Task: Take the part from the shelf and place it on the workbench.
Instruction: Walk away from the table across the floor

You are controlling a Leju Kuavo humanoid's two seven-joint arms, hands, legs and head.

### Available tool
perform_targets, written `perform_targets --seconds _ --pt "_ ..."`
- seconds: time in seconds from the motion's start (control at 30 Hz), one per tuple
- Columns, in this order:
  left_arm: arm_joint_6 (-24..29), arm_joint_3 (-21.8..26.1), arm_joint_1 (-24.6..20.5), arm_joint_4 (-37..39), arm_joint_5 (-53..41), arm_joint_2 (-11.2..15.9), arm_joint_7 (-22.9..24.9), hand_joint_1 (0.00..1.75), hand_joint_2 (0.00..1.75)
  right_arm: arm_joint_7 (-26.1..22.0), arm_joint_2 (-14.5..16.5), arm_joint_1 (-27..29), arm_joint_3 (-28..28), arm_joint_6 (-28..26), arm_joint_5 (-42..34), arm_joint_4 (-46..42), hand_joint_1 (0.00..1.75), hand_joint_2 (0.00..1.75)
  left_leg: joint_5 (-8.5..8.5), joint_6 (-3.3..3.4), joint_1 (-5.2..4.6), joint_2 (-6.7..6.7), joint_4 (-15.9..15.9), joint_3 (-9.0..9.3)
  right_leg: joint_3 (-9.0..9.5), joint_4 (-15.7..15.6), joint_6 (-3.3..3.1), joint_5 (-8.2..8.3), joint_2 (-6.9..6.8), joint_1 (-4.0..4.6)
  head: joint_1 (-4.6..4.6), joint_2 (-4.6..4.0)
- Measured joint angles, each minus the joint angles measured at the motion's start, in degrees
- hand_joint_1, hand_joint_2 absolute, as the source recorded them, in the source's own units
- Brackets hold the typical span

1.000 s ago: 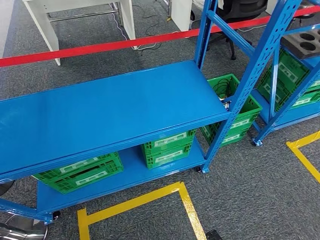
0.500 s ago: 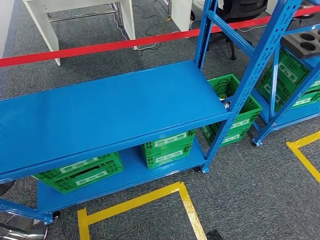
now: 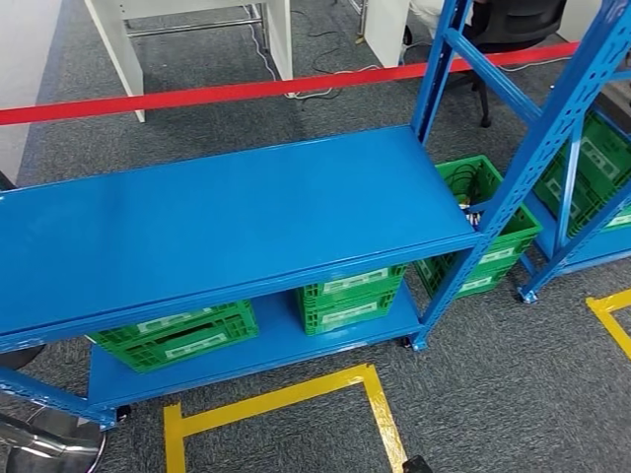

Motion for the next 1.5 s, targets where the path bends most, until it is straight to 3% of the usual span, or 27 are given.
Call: perform_targets --seconds 0.07,0.13,0.2,0.3,0.47,0.53,0.6,0.67,0.73,0.9,1.03,1.5 --pt "-0.01 0.00 0.04 0.00 0.08 -0.02 -0.01 0.00 0.00 0.00 -0.02 0.04 0.00 -0.10 0.01 -0.01 0.00 0.00 -0.41 -0.52 0.13 -0.84 0.26 0.42 2.23 -6.54 -0.04 4.81 0.22 -0.13 0.04 0.00" --pt "-0.01 0.00 0.05 0.00 0.19 -0.02 -0.04 0.00 0.00 -0.01 -0.04 -0.10 0.01 -0.20 0.05 0.00 0.00 0.00 -0.96 -1.26 0.05 -1.41 0.88 0.52 5.03 -12.85 -0.24 7.34 0.81 -0.14 0.15 -0.01" --pt "0.02 0.00 0.06 0.00 0.31 0.00 -0.07 0.00 0.00 -0.03 -0.02 -0.16 0.03 -0.22 0.14 0.01 0.00 0.00 -1.24 -1.33 -0.13 -1.66 1.38 0.30 6.00 -14.53 -0.50 7.22 1.18 -0.10 0.04 -0.01" --pt "0.10 0.00 0.14 0.00 0.40 0.07 -0.09 0.00 0.00 -0.02 0.00 0.01 0.04 -0.24 0.23 0.01 0.00 0.00 -1.07 -0.48 -0.10 -1.67 1.22 0.31 6.08 -14.68 -0.73 7.25 1.22 -0.02 -0.18 0.00" --pt "0.15 0.00 0.16 0.00 0.50 0.10 -0.09 0.00 0.00 -0.14 0.00 -0.09 0.10 -0.20 0.35 0.01 0.00 0.00 -1.02 -0.44 -0.01 -1.66 0.72 0.69 6.27 -14.65 -1.45 6.90 1.15 0.28 -0.18 0.00" --pt "0.15 0.00 0.17 0.00 0.54 0.09 -0.10 0.00 0.00 -0.21 0.00 -0.09 0.16 -0.19 0.37 0.01 0.00 0.00 -1.01 -0.75 0.08 -1.66 0.63 0.72 6.29 -14.62 -1.61 6.83 1.13 0.38 -0.17 0.00" --pt "0.15 0.00 0.17 0.00 0.55 0.06 -0.15 0.00 0.00 -0.28 0.00 -0.09 0.19 -0.18 0.36 0.00 0.00 0.00 -1.05 -1.70 0.22 -1.66 0.51 0.74 6.29 -14.58 -1.69 6.79 1.13 0.47 -0.16 0.00" --pt "0.17 0.00 0.18 0.00 0.56 0.03 -0.23 0.00 0.87 -0.29 0.00 -0.09 0.20 -0.08 0.21 0.01 0.00 0.00 -1.11 -2.49 0.32 -1.66 0.44 0.75 6.29 -14.55 -1.74 6.76 1.12 0.50 -0.15 0.00" --pt "0.19 0.00 0.18 0.00 0.56 0.01 -0.28 0.00 1.75 0.05 0.00 -0.10 0.20 0.25 -0.28 0.01 0.00 0.00 -1.13 -2.62 0.32 -1.66 0.43 0.74 6.31 -14.55 -1.74 6.75 1.11 0.49 -0.14 0.00" --pt "0.20 0.00 0.17 0.00 0.57 -0.02 -0.28 0.00 1.75 2.06 0.00 -0.12 -0.05 1.18 -1.71 0.01 0.00 0.00 -1.13 -2.63 0.18 -1.66 0.43 0.74 6.44 -14.73 -1.71 6.78 1.11 0.36 -0.13 0.00" --pt "0.21 0.00 0.17 0.00 0.68 -0.02 -0.29 0.00 0.00 2.10 0.00 -0.13 -0.26 1.59 -1.81 0.01 0.00 0.00 -1.14 -2.62 0.14 -1.66 0.44 0.75 6.54 -14.90 -1.64 6.86 1.11 0.31 -0.13 0.00" --pt "0.20 0.00 0.17 0.00 1.02 -0.02 -0.67 0.00 0.00 -0.34 0.00 -0.10 -0.22 2.68 -0.22 0.01 0.00 0.00 -1.15 -2.60 0.09 -1.66 0.49 0.75 6.59 -14.99 -1.60 6.90 1.10 0.28 -0.14 0.00"
